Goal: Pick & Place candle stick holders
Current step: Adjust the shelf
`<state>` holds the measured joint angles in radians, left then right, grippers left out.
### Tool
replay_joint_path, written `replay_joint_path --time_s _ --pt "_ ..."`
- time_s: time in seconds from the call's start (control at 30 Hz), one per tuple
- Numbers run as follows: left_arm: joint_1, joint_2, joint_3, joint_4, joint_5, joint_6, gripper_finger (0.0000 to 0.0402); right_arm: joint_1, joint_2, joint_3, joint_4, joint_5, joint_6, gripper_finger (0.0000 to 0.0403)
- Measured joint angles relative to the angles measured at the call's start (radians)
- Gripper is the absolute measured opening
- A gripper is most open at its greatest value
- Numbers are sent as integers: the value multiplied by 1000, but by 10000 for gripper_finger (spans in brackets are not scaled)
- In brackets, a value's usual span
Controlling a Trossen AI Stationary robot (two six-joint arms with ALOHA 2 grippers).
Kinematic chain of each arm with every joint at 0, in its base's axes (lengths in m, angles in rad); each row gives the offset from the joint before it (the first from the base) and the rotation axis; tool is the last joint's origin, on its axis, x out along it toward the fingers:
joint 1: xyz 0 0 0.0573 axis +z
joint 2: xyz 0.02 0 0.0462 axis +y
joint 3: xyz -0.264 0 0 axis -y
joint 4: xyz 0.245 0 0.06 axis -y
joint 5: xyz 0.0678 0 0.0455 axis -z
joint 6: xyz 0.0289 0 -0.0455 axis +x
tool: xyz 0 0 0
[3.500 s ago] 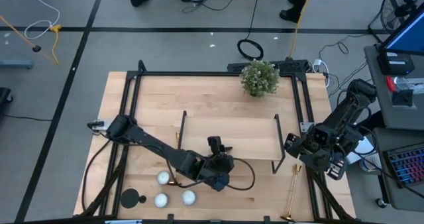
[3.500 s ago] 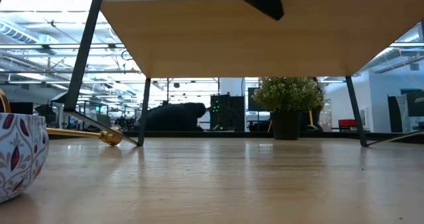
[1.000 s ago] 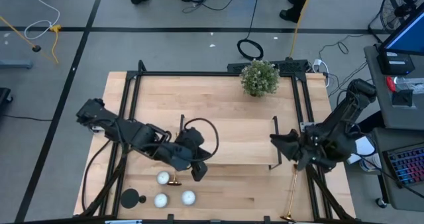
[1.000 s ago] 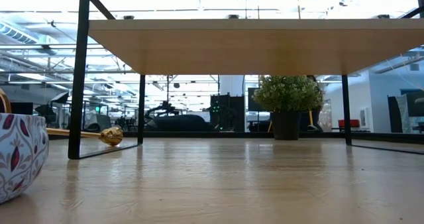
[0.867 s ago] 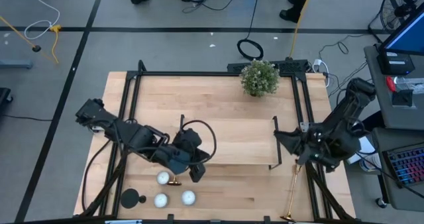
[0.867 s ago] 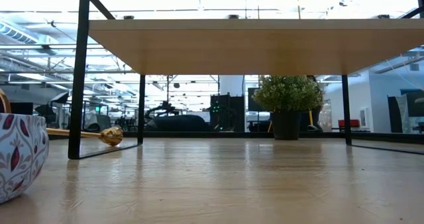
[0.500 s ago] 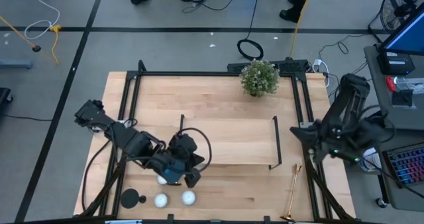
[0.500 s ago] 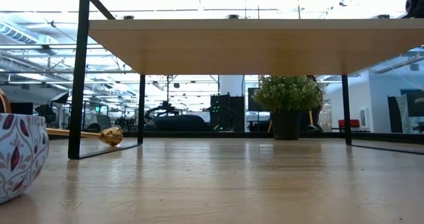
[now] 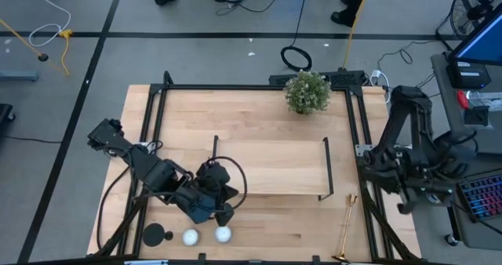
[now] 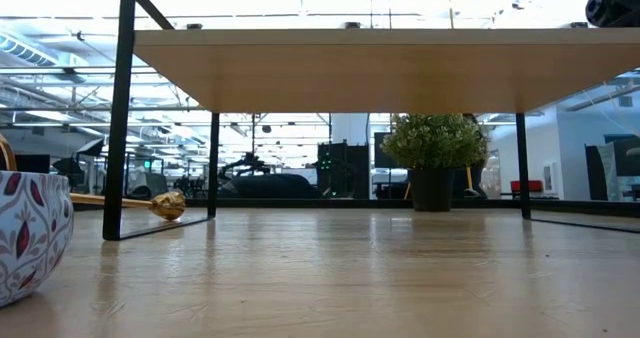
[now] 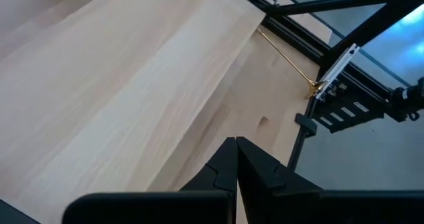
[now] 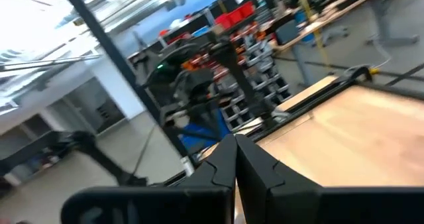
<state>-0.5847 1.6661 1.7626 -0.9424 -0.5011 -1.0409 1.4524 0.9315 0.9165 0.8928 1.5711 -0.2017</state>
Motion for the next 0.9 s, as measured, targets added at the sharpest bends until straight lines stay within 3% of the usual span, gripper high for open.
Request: replay_joint_path --time_s 0.37,0.53,0.77,0.83,0.9 --pt "-31 0 0 0 4 -26 3 16 134 0 -6 -28 237 0" --pt "-33 0 0 0 4 -36 10 -67 184 0 -6 -353 314 0" --pt "-25 0 0 3 4 -38 9 -314 216 0 -71 -825 427 0" --pt "-25 0 0 5 4 -42 11 -383 206 0 -137 -879 484 0" --pt "-25 0 0 6 4 -50 5 -433 180 0 -269 -843 575 0"
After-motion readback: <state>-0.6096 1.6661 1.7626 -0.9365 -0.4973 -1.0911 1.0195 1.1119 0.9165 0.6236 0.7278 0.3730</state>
